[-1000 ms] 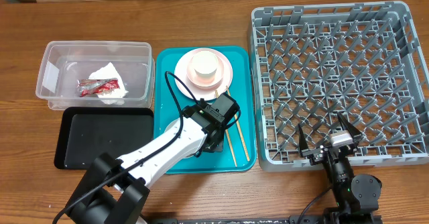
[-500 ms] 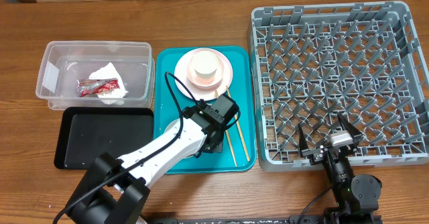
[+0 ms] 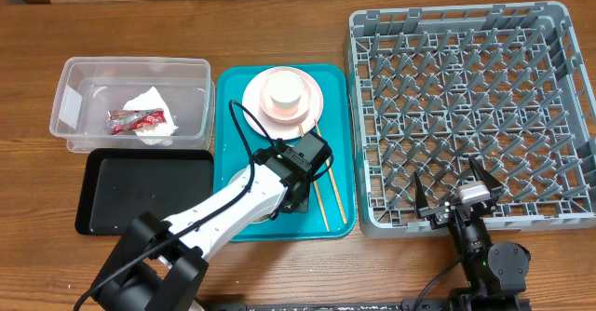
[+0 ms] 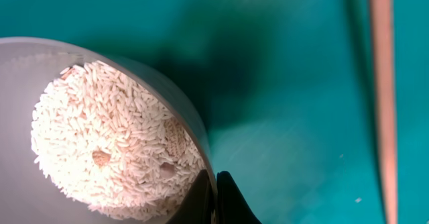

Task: Sort waste into correct bins and load items into the dishwasher
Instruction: 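Carry the rice bowl left and tip the rice onto the black tray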

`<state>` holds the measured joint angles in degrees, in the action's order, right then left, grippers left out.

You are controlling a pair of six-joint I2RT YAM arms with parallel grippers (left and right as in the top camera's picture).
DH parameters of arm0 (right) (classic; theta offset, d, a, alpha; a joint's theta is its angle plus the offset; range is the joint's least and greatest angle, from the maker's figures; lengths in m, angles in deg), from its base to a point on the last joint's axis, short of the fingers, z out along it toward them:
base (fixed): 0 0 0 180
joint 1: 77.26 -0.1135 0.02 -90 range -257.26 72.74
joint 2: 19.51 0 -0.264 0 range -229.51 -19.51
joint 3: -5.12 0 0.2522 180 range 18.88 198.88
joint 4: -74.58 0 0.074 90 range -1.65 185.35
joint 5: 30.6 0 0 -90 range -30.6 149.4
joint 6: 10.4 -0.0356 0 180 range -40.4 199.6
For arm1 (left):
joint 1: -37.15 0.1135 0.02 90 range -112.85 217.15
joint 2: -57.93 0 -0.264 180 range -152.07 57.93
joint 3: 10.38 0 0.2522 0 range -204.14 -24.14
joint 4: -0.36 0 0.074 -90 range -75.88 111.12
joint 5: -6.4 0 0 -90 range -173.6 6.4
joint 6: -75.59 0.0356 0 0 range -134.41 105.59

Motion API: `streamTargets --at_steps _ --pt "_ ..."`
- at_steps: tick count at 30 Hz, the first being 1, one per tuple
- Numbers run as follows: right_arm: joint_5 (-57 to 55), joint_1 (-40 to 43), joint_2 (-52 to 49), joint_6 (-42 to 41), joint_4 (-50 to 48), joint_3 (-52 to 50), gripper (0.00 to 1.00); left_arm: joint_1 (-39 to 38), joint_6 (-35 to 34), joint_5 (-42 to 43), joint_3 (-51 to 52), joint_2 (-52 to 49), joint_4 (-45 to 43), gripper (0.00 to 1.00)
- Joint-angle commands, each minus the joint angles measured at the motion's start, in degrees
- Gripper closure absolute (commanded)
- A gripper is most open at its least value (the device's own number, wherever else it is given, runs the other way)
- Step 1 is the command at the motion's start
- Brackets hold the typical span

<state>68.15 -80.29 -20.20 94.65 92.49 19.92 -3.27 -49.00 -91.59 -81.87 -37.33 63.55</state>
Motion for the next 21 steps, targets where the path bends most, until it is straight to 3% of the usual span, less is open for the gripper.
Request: streamTargets --at_steps 1,13,21 --pt "0.33 0.15 0.52 -0.24 -0.2 -0.59 0.0 -0.09 -0.55 0.09 -2.14 -0.2 2.51 0.96" --pt "0.33 0.15 0.52 -0.22 -0.2 -0.59 0.0 0.0 3.43 -0.2 -14.25 -0.07 16.37 0.96" --pt "0.33 0.15 0.52 -0.22 -0.2 -0.59 0.0 4.2 7.93 2.12 -16.04 4.35 17.84 0.96"
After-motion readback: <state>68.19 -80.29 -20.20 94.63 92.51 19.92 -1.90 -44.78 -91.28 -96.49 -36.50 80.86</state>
